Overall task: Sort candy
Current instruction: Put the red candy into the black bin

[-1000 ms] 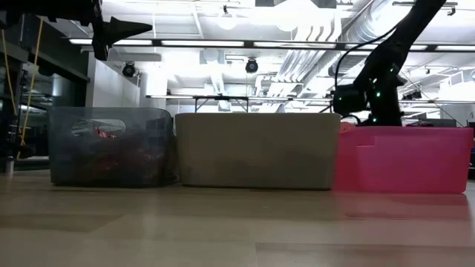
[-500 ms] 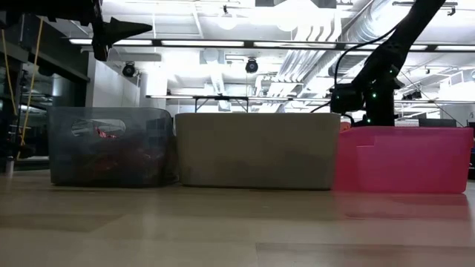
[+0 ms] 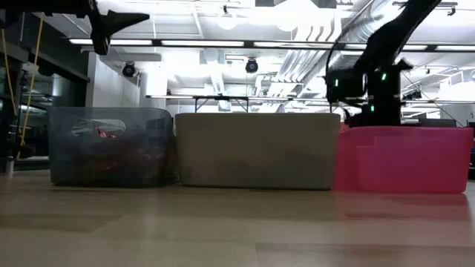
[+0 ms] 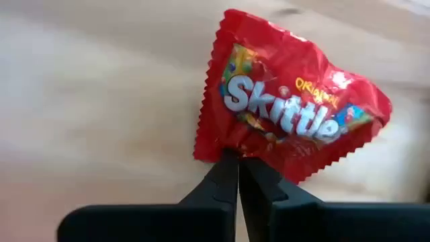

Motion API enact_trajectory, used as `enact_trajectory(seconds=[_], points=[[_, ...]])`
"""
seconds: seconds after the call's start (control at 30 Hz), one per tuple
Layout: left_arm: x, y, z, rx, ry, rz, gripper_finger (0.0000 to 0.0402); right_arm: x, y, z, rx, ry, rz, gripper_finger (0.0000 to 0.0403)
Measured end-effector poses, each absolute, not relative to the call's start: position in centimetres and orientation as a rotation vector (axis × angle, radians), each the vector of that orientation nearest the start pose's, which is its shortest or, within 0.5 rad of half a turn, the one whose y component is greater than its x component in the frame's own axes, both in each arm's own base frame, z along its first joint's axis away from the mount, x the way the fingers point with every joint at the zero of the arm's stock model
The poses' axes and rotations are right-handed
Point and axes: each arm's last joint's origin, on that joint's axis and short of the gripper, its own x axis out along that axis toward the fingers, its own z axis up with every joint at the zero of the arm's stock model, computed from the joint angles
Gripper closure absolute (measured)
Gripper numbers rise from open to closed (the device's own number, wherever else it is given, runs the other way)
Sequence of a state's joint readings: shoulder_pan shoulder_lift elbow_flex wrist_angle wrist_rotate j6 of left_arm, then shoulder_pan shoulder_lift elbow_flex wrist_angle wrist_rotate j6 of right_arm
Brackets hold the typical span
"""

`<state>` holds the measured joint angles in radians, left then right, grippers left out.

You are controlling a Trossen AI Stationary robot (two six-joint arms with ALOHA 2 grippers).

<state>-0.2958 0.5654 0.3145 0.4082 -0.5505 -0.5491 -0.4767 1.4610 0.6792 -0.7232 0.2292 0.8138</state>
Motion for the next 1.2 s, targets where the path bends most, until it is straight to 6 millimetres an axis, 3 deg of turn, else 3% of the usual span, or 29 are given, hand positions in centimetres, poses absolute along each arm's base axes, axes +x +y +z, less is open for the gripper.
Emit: enact_trajectory(seconds=[0.27,0.43,0.73,1.0,1.2], points=[[13.0,-2.4,26.4,-0.595,-0.26,0.192,0.0158,19.9,-4.4,18.5,0.817,0.88,-1.044,0.0402],[12.9,-2.4,26.4,-0.589,-0.261,0.192,0.0158,20.3,-1.9,20.9,0.821,0.67,-0.898,0.0403],[13.0,-2.5,26.0,-0.566,-0.203,0.152,0.0158,23.3,1.3,23.9,0.753,0.362,-0.551,0.0403],[13.0,-2.6,25.9,-0.584,-0.189,0.126,0.0158,25.5,3.2,25.5,0.736,0.142,-0.364,0.0403],[13.0,-2.5,25.9,-0.59,-0.201,0.177,0.0158,28.5,4.9,26.0,0.665,0.097,-0.251,0.0403]])
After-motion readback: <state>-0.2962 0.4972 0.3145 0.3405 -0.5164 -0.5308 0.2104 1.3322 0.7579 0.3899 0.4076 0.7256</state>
